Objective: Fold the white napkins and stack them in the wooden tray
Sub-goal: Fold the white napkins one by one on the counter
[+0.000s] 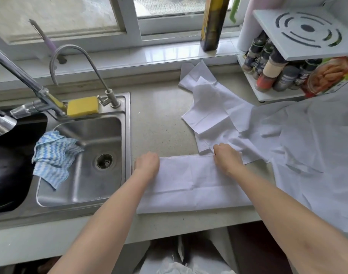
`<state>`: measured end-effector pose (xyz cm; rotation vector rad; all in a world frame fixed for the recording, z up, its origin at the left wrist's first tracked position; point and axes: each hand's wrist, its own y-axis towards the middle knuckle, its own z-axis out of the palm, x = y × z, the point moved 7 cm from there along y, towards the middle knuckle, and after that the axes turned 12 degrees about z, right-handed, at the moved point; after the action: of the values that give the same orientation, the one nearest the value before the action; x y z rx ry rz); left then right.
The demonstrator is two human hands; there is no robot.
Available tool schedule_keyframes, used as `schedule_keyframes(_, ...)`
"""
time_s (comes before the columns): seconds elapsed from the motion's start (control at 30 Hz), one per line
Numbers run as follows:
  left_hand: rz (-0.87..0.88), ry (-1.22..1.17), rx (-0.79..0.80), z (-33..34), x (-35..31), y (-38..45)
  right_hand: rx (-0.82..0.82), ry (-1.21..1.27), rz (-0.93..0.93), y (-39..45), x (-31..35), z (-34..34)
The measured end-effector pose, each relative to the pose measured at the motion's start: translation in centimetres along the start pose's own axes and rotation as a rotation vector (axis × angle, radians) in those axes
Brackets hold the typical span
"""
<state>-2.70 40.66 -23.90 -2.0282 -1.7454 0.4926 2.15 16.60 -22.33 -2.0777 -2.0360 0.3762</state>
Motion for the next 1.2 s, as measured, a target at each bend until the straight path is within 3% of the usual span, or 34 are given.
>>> schedule_keyframes(0.43, -0.035, -0.207, -0.118, -1.0, 1.8, 0.2, -0.035, -0.029, -0.038, 0.3, 0.2, 0.4)
schedule_keyframes(1.2, -0.097, -0.434, -0.074, -0.7, 3.8, 0.7, -0.030, 0.003, 0.031, -0.2, 0.9, -0.4)
